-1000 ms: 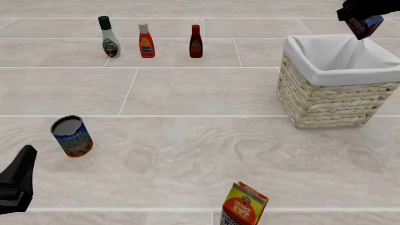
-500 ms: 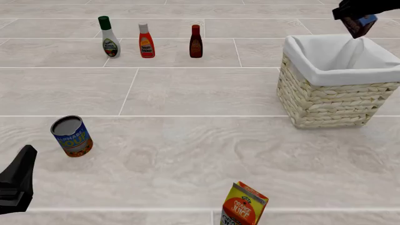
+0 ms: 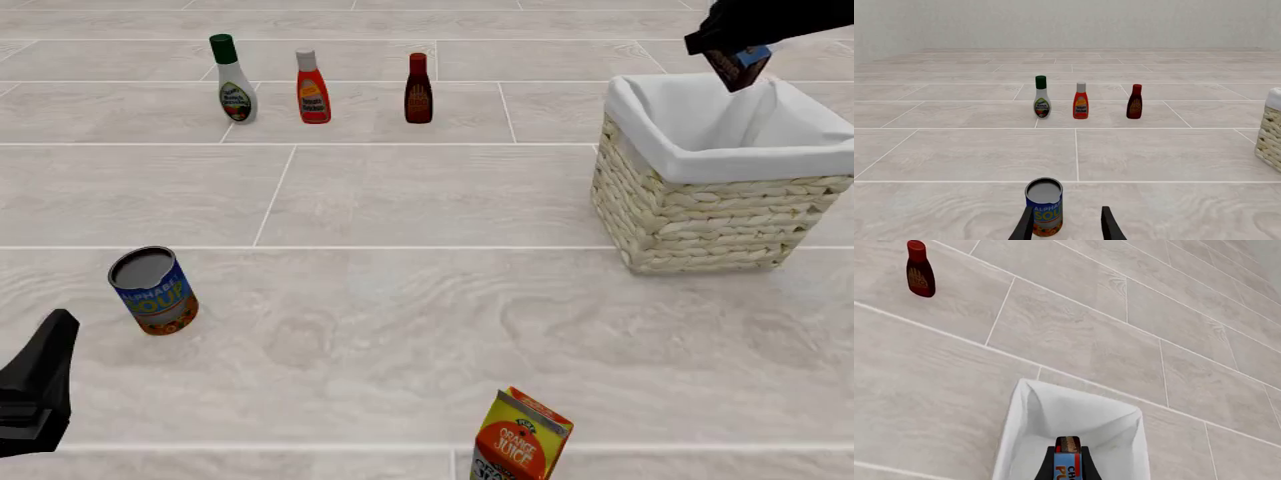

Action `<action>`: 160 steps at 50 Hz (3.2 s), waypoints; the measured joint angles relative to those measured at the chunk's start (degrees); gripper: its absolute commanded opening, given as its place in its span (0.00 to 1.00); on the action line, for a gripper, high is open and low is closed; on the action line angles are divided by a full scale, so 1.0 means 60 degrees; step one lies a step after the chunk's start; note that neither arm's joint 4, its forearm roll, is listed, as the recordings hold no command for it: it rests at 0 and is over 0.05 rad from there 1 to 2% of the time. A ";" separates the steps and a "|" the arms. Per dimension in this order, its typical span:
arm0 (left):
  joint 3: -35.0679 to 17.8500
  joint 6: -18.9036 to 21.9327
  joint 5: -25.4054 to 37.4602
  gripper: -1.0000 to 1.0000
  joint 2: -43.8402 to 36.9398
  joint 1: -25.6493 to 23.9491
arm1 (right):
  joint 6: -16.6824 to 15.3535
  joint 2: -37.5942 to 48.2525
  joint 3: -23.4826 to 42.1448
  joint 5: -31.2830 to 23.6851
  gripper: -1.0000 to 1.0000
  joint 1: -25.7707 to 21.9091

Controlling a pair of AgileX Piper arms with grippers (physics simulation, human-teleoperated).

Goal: Pick the chocolate pudding and place it in the basket.

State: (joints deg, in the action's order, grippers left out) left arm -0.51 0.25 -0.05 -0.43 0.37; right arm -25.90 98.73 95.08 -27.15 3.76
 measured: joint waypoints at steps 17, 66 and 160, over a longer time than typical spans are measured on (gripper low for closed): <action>0.0000 0.0000 0.0000 1.00 0.0000 0.0000 | -0.0092 0.0818 0.0791 -0.0591 0.00 0.0049; 0.0000 0.0000 0.0001 1.00 0.0000 0.0000 | -0.1006 0.3305 0.4301 -0.4012 0.00 0.0715; 0.0000 0.0000 0.0001 1.00 0.0000 0.0001 | -0.0934 0.4735 0.3424 -0.2811 1.00 0.0916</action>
State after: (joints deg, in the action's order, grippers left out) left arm -0.51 0.24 -0.04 -0.43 0.38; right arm -31.51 127.14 115.62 -44.01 9.25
